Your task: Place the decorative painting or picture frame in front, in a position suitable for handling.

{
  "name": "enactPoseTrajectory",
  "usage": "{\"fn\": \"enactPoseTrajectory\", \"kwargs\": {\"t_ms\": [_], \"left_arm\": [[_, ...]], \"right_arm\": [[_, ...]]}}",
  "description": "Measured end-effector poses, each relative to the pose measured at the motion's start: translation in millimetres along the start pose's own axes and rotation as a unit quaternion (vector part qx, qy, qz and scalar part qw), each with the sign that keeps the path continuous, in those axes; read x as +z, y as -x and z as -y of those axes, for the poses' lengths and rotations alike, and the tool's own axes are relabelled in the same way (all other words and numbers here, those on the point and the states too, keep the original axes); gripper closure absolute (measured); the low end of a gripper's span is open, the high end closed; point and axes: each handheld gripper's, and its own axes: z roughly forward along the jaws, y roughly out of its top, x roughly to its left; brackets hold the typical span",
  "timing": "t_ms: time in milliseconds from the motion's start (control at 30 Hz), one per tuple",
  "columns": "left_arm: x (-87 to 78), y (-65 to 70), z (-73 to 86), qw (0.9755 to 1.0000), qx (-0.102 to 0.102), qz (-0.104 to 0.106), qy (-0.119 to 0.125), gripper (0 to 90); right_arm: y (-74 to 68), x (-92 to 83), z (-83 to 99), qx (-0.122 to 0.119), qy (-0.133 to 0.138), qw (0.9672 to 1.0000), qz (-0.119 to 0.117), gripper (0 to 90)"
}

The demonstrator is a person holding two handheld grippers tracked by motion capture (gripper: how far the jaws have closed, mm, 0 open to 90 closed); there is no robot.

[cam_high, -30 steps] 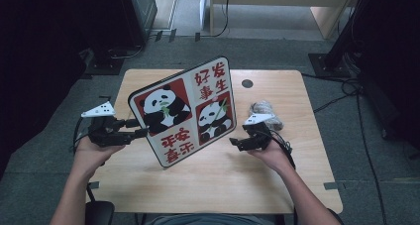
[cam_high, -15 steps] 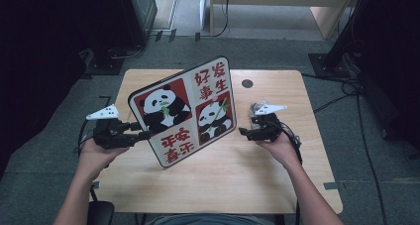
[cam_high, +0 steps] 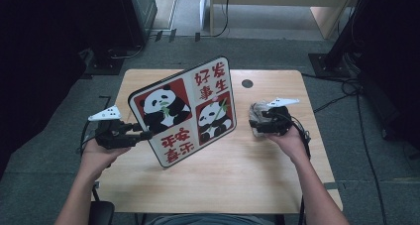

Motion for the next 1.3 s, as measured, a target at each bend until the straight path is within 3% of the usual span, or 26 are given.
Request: {"fn": "enactPoseTrajectory", "kwargs": {"t_ms": [200, 433, 700, 833, 1167, 1300], "left_arm": [[1.6, 0.2, -0.3, 1.0000, 0.001, -0.006, -0.002, 54.0], [3.7, 1.1, -0.9, 1.0000, 0.007, -0.005, -0.001, 56.2], [7.3, 1.3, -0.6, 1.0000, 0.005, -0.002, 0.000, 57.7], [9.3, -0.3, -0.3, 1.0000, 0.001, -0.001, 0.000, 58.5], [12.7, -2.5, -1.8, 0.9999, -0.009, 0.011, 0.007, 66.6], [14.9, -2.4, -2.4, 0.9999, -0.009, 0.013, 0.006, 68.5]], "right_arm": [[14.5, -4.3, -6.0, 0.006, 0.017, 0.9997, 0.016, 29.8], [34.7, 0.6, -3.8, 0.027, 0.010, 0.9988, 0.038, 29.9], [48.4, 22.6, 4.2, 0.048, -0.033, 0.9965, 0.061, 30.0], [51.1, 29.7, 10.9, 0.056, -0.040, 0.9961, 0.054, 35.7], [59.1, 28.2, 20.5, 0.079, -0.036, 0.9948, 0.053, 55.8], [60.1, 27.8, 20.1, 0.086, -0.038, 0.9941, 0.054, 60.1]]}}
